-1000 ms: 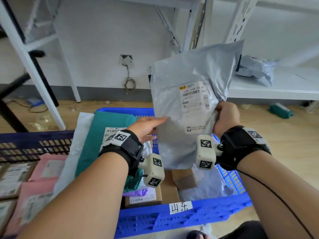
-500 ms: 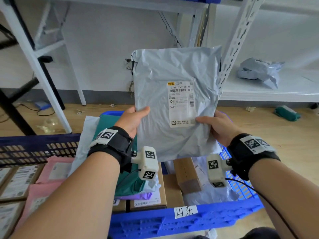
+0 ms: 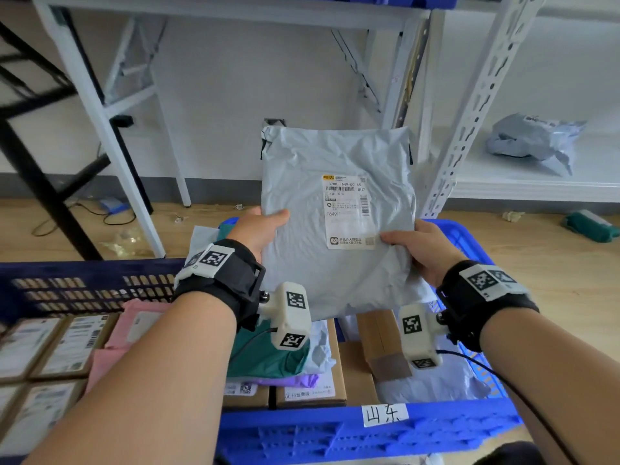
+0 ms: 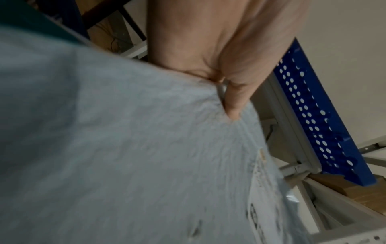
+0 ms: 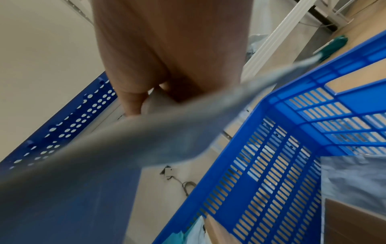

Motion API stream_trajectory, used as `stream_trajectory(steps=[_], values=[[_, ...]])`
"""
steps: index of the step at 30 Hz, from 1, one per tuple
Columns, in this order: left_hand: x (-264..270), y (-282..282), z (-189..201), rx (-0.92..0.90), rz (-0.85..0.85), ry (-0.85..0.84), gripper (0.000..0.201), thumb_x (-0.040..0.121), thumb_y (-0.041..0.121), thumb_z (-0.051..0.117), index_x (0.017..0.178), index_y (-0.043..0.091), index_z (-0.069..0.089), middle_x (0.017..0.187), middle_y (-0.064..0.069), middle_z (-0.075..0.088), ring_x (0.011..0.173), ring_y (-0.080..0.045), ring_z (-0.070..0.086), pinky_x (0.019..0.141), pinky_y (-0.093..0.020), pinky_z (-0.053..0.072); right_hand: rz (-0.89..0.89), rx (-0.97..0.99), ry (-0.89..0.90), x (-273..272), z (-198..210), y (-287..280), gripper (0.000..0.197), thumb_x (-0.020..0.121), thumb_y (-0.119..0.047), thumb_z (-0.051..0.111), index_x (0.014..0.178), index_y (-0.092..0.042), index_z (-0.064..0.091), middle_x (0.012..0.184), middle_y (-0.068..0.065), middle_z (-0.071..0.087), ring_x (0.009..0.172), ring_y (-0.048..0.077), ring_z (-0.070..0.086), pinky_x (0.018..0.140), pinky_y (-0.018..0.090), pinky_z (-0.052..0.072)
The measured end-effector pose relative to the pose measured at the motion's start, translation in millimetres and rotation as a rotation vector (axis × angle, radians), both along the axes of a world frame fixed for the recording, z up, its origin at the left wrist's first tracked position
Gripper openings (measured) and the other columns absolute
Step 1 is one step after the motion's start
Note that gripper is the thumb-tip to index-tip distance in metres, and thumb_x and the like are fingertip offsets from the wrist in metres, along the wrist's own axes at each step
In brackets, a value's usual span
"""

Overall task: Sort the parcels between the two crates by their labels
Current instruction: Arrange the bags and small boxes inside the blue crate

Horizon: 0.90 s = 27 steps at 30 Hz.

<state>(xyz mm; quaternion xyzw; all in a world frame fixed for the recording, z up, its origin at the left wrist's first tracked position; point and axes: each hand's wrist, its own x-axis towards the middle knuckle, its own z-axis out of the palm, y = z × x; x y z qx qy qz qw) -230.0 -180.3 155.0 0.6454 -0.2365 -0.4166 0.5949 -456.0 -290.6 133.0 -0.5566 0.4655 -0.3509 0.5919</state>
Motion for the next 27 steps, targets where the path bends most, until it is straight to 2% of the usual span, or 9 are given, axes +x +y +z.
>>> stream_trajectory(steps=[8,11,13,16,18,19,21,24,27], values=[[75,33,-18,0.252,0.129,-0.226,0.045,0.086,0.025,0.068,0.122,0.000,0.057,0.124,-0.021,0.061,0.115,-0.038,0.058,0.101,-0.050,0.046,0.165,-0.051,0.120,63,-13,18,0.017,0.078,-0.009,0.072,0.096,-0.011,0.070,0.097,0.011,0.073,0.092,0.030,0.070,0.086,0.044,0.056],[102,40,-40,0.302,0.149,-0.252,0.068,0.061,0.033,0.077,0.119,0.002,0.060,0.116,-0.018,0.065,0.106,-0.038,0.063,0.096,-0.051,0.049,0.194,-0.046,0.146,80,-19,27,0.018,0.082,-0.006,0.068,0.100,-0.010,0.068,0.102,0.014,0.072,0.093,0.031,0.069,0.086,0.043,0.056],[119,44,-62,0.359,0.141,-0.277,0.064,0.053,0.034,0.075,0.109,0.004,0.063,0.108,-0.017,0.068,0.099,-0.036,0.066,0.093,-0.051,0.051,0.215,-0.040,0.192,88,-26,31,0.021,0.084,-0.005,0.066,0.105,-0.006,0.067,0.103,0.015,0.071,0.093,0.031,0.068,0.085,0.040,0.056],[134,52,-88,0.454,0.078,-0.325,0.020,0.071,0.013,0.077,0.088,0.010,0.067,0.101,-0.016,0.070,0.094,-0.034,0.068,0.091,-0.050,0.052,0.258,-0.024,0.275,93,-37,34,0.020,0.086,-0.007,0.063,0.105,-0.005,0.068,0.093,0.010,0.071,0.077,0.022,0.067,0.063,0.019,0.054],[139,55,-97,0.488,0.045,-0.317,0.017,0.073,0.007,0.075,0.089,0.009,0.069,0.102,-0.017,0.071,0.094,-0.035,0.068,0.090,-0.053,0.052,0.261,-0.043,0.328,95,-41,35,0.016,0.087,-0.008,0.063,0.102,-0.011,0.068,0.079,0.000,0.065,0.064,0.011,0.058,0.043,0.008,0.042],[141,55,-99,0.494,0.035,-0.326,0.019,0.074,0.006,0.074,0.093,0.008,0.069,0.103,-0.017,0.071,0.094,-0.035,0.068,0.090,-0.053,0.052,0.255,-0.051,0.342,95,-42,35,0.016,0.087,-0.010,0.063,0.102,-0.014,0.067,0.077,-0.002,0.063,0.062,0.008,0.056,0.041,0.008,0.040],[131,58,-85,0.510,0.039,-0.369,0.020,0.079,0.007,0.073,0.098,0.006,0.069,0.104,-0.014,0.070,0.096,-0.033,0.067,0.092,-0.049,0.052,0.252,-0.055,0.366,96,-44,32,0.016,0.086,-0.012,0.065,0.102,-0.016,0.067,0.081,0.000,0.064,0.064,0.008,0.057,0.046,0.013,0.043],[113,60,-59,0.570,0.028,-0.478,0.009,0.084,0.010,0.069,0.088,0.009,0.062,0.109,-0.012,0.064,0.094,-0.025,0.060,0.089,-0.032,0.049,0.253,-0.044,0.389,97,-46,29,0.012,0.086,-0.014,0.065,0.098,-0.019,0.066,0.084,0.000,0.065,0.067,0.010,0.059,0.055,0.020,0.045],[110,56,-41,0.592,0.047,-0.591,0.026,0.086,0.010,0.066,0.111,0.004,0.059,0.122,-0.017,0.057,0.105,-0.030,0.055,0.089,-0.032,0.043,0.236,-0.045,0.421,94,-48,26,0.017,0.087,-0.018,0.065,0.104,-0.018,0.064,0.082,0.000,0.064,0.068,0.011,0.059,0.055,0.021,0.045]])
